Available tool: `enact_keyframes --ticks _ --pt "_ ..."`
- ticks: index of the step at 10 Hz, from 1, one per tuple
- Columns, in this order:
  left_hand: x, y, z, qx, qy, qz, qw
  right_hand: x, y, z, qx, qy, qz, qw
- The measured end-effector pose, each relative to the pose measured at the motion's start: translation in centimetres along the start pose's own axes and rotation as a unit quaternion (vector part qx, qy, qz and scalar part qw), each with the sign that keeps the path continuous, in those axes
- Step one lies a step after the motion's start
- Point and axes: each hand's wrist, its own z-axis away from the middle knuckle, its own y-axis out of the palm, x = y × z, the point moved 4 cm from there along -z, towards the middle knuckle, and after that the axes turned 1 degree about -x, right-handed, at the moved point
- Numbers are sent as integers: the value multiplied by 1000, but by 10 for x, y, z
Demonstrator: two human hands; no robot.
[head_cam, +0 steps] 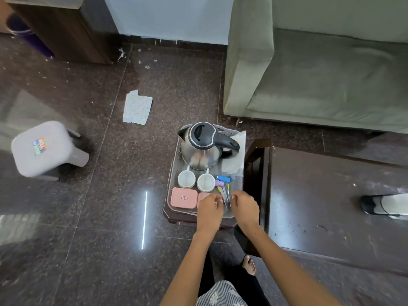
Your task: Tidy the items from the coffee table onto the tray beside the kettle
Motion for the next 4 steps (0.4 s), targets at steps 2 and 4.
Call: enact_keyframes --ticks 2,4 --pt "-28 27 15 10 79 -124 989 -32 -28 20 -51 9 -50 997" --pt "-77 88 47 24 197 -220 955 -96 -72 40 -114 43 -34 992"
